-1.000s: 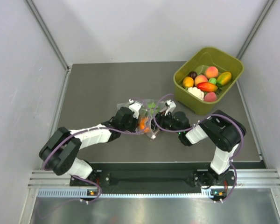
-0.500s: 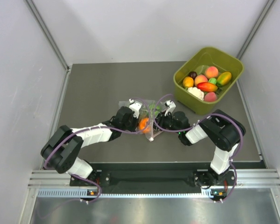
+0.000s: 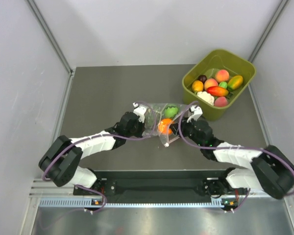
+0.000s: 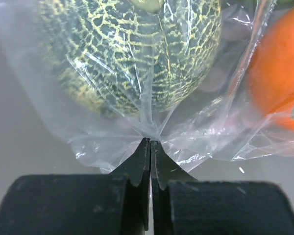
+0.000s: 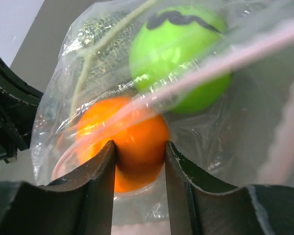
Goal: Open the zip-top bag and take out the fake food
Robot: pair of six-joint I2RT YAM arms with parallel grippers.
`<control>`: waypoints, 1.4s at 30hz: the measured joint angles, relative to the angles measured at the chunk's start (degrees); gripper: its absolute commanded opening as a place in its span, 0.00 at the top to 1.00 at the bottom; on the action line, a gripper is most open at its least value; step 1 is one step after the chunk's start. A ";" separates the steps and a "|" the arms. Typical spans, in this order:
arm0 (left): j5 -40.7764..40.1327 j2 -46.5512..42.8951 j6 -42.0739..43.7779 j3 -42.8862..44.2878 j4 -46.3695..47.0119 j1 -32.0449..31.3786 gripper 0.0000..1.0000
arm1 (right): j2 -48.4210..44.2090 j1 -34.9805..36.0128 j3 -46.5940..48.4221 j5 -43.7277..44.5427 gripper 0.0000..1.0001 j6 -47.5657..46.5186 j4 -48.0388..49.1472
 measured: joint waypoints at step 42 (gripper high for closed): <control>-4.48 -7.58 -4.20 -2.80 -2.40 4.31 1.00 | -37.99 0.20 27.19 4.09 0.99 -11.17 -71.19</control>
